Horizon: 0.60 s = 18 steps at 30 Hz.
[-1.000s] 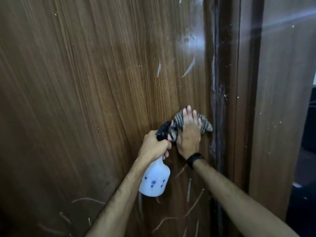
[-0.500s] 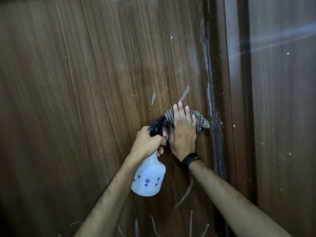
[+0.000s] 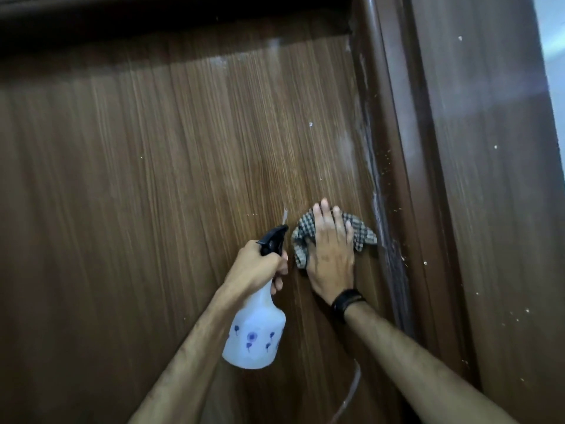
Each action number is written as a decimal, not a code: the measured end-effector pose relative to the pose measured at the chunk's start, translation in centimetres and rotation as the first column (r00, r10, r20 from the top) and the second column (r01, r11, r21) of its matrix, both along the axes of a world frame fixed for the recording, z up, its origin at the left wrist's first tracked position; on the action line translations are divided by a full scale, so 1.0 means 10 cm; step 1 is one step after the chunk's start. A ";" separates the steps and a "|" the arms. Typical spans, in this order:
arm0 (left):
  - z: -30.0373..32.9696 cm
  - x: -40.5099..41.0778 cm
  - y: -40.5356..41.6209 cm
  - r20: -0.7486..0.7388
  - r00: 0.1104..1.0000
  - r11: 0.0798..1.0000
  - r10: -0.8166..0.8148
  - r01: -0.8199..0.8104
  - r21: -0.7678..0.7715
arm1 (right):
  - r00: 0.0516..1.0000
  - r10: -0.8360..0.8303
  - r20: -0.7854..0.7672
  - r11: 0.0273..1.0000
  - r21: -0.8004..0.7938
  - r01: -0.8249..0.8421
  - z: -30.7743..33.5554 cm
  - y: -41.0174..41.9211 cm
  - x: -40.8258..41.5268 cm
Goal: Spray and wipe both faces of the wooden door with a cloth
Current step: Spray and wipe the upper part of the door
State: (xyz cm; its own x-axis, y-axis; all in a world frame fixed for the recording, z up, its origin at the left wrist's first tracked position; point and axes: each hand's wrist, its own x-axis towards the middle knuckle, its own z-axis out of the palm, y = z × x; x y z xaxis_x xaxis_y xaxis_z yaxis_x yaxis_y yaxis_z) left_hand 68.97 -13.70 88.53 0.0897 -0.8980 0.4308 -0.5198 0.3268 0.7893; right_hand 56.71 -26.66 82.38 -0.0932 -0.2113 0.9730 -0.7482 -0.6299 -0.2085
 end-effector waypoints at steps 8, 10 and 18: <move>0.28 0.33 0.16 -0.159 0.987 0.995 0.004 -0.020 -0.095 | 0.989 0.031 -0.142 0.998 -0.056 -0.040 0.55 0.14 0.31; 0.23 0.41 0.19 -0.150 0.989 0.996 0.008 -0.022 -0.090 | 0.973 0.054 -0.226 0.995 -0.065 -0.071 0.21 0.20 0.41; 0.33 0.67 0.28 -0.157 0.985 0.991 0.070 -0.087 -0.103 | 0.988 0.033 -0.153 0.996 -0.072 -0.045 1.17 0.20 0.57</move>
